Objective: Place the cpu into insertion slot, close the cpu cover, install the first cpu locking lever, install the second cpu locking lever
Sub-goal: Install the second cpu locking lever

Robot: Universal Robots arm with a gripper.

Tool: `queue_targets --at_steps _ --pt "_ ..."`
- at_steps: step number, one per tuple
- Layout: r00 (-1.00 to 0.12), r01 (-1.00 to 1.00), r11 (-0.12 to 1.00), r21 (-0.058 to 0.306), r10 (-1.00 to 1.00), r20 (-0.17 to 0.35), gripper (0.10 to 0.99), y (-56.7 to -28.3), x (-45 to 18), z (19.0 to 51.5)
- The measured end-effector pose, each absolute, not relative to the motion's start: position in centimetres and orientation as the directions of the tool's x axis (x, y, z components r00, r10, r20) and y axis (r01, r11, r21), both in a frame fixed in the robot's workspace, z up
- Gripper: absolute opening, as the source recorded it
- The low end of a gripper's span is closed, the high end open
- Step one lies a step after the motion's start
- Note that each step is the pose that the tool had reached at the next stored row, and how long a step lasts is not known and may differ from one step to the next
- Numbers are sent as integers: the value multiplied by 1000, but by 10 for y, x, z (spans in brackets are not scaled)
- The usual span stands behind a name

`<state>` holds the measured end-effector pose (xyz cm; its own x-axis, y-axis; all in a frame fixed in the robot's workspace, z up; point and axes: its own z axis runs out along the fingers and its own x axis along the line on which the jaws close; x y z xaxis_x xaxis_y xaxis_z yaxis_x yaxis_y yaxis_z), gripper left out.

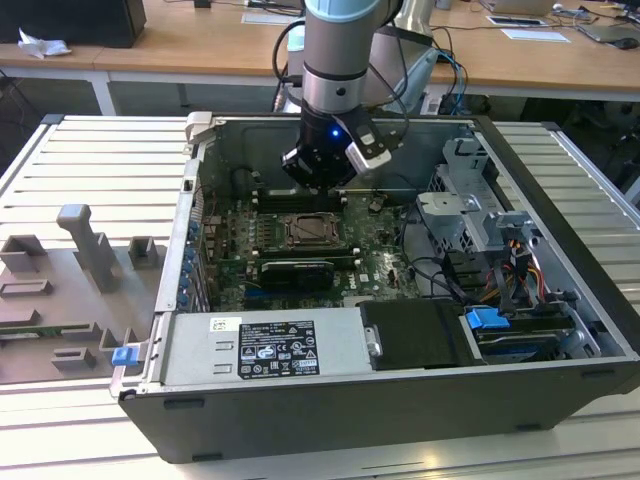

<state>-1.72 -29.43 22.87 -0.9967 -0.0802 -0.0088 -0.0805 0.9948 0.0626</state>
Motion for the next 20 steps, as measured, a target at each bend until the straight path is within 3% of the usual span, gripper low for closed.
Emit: queue_targets --at_steps 20 --pt "-997 -80 995 63 -80 -9 106 -307 -17 236"
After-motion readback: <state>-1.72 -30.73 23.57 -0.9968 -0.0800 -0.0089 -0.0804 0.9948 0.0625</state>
